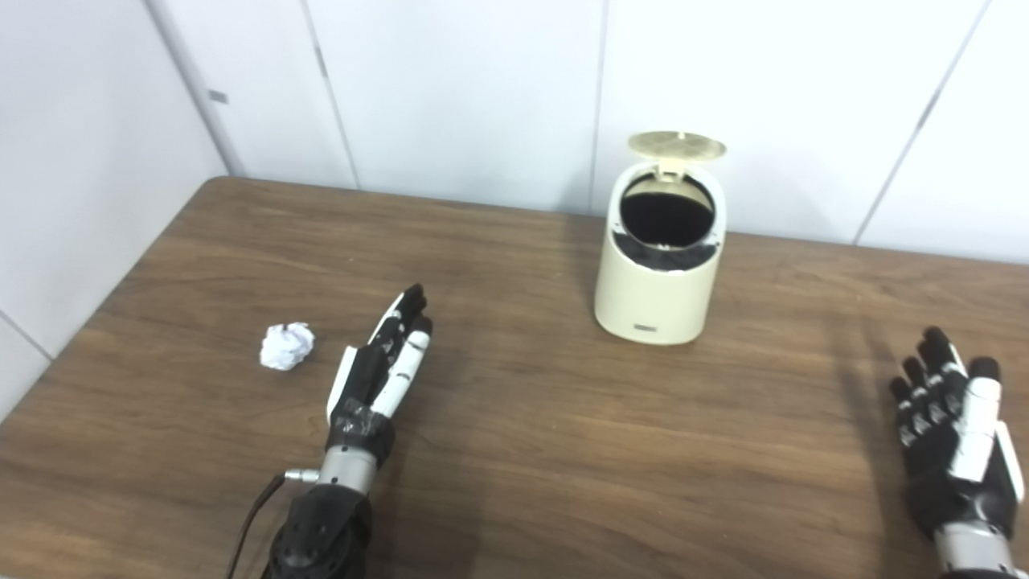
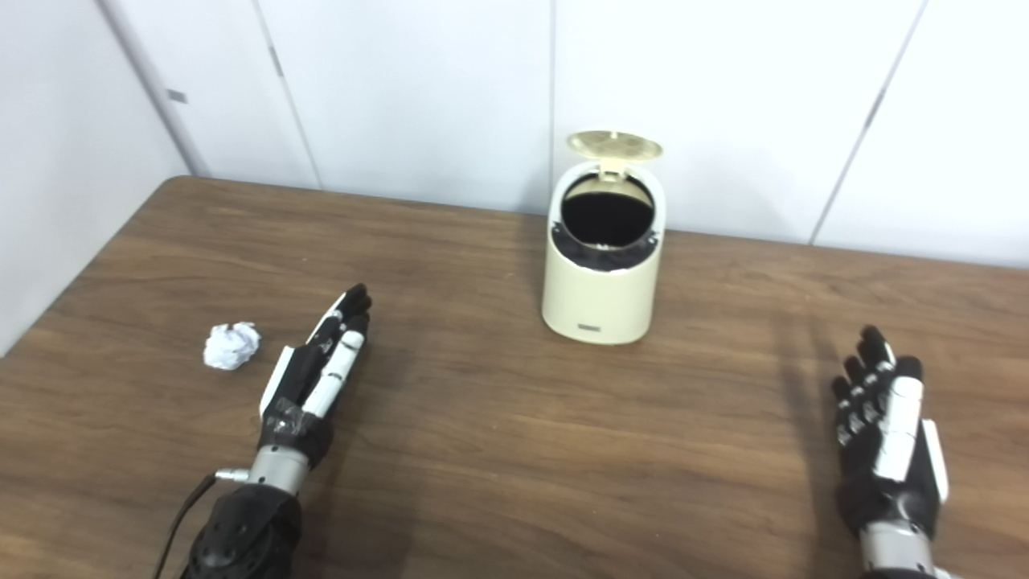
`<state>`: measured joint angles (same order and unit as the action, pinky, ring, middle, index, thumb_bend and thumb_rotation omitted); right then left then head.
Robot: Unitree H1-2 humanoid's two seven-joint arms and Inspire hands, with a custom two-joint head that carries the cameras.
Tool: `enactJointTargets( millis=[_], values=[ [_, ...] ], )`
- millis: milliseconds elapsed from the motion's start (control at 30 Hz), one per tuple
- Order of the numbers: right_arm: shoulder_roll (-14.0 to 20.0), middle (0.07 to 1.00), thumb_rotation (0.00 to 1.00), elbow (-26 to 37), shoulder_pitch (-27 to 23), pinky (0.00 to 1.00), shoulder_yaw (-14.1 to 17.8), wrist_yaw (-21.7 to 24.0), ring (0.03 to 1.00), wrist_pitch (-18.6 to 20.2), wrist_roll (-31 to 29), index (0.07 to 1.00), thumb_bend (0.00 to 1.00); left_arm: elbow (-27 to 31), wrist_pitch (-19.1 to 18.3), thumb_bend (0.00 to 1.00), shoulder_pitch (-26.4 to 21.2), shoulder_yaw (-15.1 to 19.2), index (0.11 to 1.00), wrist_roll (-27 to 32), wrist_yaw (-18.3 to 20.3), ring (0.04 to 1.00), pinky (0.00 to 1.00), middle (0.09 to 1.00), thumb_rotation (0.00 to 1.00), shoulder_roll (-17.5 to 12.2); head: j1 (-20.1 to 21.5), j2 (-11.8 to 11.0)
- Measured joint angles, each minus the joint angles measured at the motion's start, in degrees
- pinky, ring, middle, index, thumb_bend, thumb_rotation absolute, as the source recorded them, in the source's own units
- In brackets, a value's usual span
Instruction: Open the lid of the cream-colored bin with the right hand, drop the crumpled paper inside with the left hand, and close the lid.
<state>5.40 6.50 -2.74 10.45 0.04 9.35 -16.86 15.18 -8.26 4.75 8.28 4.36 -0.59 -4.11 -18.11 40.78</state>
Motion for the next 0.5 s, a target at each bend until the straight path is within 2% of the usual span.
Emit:
enactJointTargets(
  millis=[100, 233, 500],
  values=[
    [0.0, 0.99, 1.0, 0.0, 0.0, 1.0, 0.0, 0.0, 0.992, 0.0, -0.3, 0.953, 0.45, 2.3, -1.4, 0.52, -0.2, 0.9, 0.947, -0.3, -0.6, 0.96, 1.0, 0.917, 0.4, -0.9, -0.4, -0.1],
    [0.2, 0.99, 1.0, -0.2, 0.2, 1.0, -0.1, 0.2, 0.995, -0.2, -0.3, 0.95, 0.45, 5.0, -4.2, 0.57, -1.0, 2.3, 0.946, -0.3, -0.9, 0.977, 1.0, 0.936, 0.3, -3.0, -1.0, -0.5],
    [0.2, 0.98, 1.0, -0.3, 0.4, 1.0, -0.2, 0.5, 0.985, -0.7, -0.2, 0.936, 0.44, 6.3, -4.9, 0.76, -1.9, 6.1, 0.918, -1.4, -1.2, 0.934, 0.96, 0.91, 0.32, -7.1, 0.0, -0.6]
  ],
)
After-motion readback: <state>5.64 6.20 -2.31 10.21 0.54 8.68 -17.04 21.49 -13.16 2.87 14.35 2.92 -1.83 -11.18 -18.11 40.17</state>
